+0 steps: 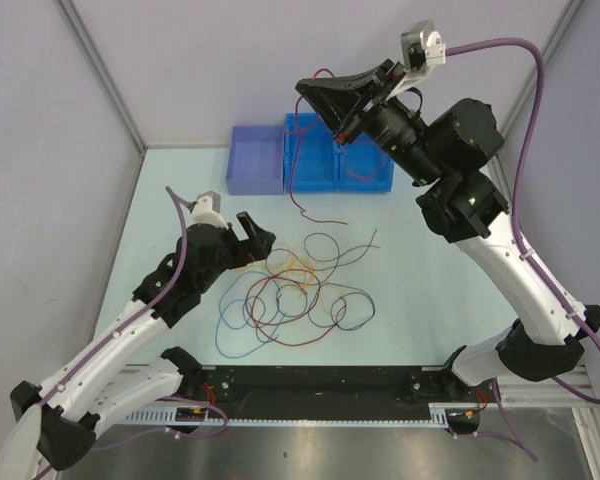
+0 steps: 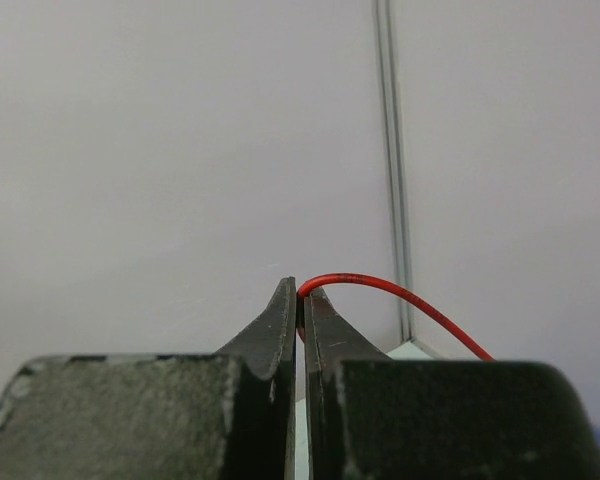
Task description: Untangle the cables
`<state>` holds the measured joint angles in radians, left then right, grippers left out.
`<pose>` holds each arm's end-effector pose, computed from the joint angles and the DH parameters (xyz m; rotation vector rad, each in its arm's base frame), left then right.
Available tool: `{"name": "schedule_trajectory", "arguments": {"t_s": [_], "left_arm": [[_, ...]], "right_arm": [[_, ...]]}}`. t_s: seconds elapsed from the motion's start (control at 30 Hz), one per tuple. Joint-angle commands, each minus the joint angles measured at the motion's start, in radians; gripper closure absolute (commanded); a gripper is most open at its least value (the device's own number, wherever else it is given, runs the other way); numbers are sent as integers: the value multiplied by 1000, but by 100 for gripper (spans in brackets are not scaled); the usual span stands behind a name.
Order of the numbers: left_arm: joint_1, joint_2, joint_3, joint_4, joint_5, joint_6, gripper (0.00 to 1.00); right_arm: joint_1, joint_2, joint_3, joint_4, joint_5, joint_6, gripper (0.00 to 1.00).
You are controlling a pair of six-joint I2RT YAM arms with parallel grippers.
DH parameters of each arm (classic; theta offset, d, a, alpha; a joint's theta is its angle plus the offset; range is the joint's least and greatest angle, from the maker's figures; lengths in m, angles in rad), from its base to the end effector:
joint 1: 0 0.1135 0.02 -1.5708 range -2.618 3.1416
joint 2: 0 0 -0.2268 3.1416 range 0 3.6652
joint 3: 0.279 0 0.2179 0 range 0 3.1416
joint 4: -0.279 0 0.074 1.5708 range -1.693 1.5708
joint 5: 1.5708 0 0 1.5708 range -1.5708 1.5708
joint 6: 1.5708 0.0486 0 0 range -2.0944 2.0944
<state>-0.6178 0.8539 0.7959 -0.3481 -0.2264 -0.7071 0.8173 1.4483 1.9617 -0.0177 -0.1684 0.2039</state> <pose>0.1653 -0.1041 0.2843 -0.2408 2.0079 -0.6360 0.1668 0.1897 0.5517 -0.4916 1.0247 1.0054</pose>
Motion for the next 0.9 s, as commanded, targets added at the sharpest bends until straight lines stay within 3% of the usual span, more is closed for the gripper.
{"name": "schedule_trajectory", "arguments": {"t_s": [0.0, 0.4, 0.63, 0.87], "left_arm": [[-8, -96, -14, -3, -14, 89, 0], [-22, -148, -23, 132, 125, 178, 5], [-22, -160, 77, -118, 29, 233, 5], [-22, -292, 160, -396, -117, 299, 3]], "right_arm": [[-36, 0, 0, 58, -32, 40, 100], [-66, 69, 20, 88, -68, 86, 100], [-101, 145, 72, 87, -79, 83, 100], [-152, 339, 320, -19, -108, 57, 100]]}}
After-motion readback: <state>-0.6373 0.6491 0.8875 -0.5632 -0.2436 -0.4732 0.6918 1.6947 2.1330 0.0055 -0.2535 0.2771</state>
